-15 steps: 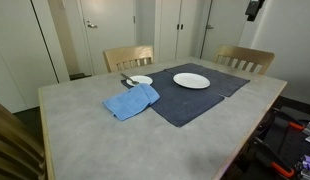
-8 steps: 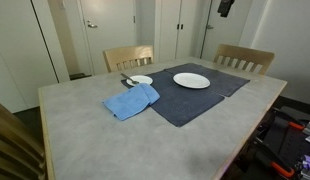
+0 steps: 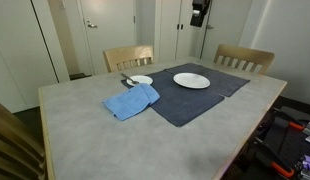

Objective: Use the blue towel to wipe the white plate

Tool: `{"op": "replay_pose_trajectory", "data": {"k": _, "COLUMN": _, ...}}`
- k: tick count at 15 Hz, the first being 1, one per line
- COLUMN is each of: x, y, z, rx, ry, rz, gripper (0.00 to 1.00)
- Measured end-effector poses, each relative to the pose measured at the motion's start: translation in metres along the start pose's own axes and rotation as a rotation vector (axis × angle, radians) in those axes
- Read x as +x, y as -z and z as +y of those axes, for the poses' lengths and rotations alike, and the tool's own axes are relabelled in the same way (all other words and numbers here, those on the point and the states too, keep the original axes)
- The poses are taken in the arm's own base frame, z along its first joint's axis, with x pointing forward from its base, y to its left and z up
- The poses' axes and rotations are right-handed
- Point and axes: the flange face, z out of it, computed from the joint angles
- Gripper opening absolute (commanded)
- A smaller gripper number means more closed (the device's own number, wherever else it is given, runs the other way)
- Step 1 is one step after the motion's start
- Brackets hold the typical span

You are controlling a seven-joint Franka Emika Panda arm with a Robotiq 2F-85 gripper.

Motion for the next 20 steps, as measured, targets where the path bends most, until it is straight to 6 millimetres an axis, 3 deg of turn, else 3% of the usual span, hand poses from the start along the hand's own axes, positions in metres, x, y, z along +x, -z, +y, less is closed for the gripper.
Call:
{"op": "replay_pose_trajectory", "data": {"k": 10, "x": 0.062, "y": -0.050, "z": -0.057, "rx": 0.019, "ry": 0.129, "rz": -0.001, "gripper": 1.00}}
{"op": "replay_pose_trajectory", "data": {"k": 20, "x": 0.113, "y": -0.131, "z": -0.102, "rx": 0.019, "ry": 0.255, "rz": -0.067, "gripper": 1.00}}
